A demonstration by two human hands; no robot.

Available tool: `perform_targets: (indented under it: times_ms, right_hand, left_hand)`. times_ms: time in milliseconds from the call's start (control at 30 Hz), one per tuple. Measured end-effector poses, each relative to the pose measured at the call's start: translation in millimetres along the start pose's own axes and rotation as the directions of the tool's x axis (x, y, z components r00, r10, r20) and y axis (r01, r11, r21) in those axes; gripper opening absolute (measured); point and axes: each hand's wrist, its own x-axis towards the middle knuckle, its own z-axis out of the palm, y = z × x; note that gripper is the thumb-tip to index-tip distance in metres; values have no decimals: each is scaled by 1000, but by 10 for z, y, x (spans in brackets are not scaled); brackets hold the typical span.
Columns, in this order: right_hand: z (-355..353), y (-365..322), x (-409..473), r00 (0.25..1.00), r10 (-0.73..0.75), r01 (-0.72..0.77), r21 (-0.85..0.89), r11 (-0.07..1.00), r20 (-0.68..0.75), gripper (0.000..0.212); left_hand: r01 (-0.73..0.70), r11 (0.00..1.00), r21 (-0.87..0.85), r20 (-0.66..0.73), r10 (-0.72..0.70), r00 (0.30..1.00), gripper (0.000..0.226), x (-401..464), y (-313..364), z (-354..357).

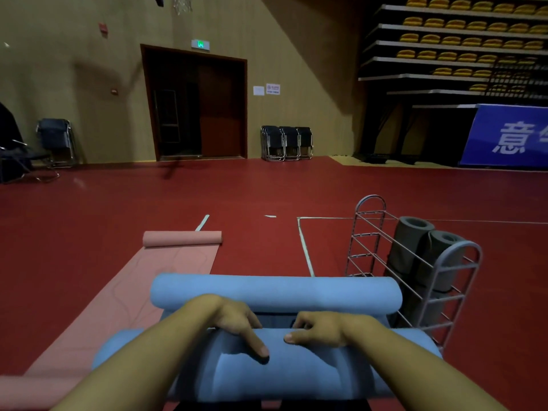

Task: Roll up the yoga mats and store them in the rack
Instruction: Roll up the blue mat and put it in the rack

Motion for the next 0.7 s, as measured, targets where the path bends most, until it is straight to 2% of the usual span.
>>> perform_targets:
  times_ms: [133, 233, 367, 500, 567, 700]
  right_hand:
    - [20, 2, 87, 997, 71, -73, -60, 996, -31, 77]
    - [73, -18, 144, 992, 89, -103, -171, 980, -91, 68]
    - [79, -162, 233, 982, 88, -124, -225, 966, -167, 57]
    - [-2, -213, 269, 963, 57, -123, -242, 963, -263, 49]
    - [-40, -215, 260, 968, 54, -114, -240, 964, -245, 54]
    - [-84, -164, 244, 990, 100, -116, -165, 979, -104, 68]
  left_hand:
    - [10, 1000, 30, -42, -9, 999, 83, 87, -6, 57]
    - [0, 997, 73, -76, 5, 997, 98, 100, -36, 75]
    - [-21, 995, 94, -136, 34, 990, 79, 134, -6, 48]
    - [1, 990, 144, -117, 16, 993, 74, 179, 8, 22]
    - [10, 984, 179, -123, 12, 992, 71, 182, 0, 26]
    - [58, 981, 183, -159, -28, 987, 64, 252, -56, 65]
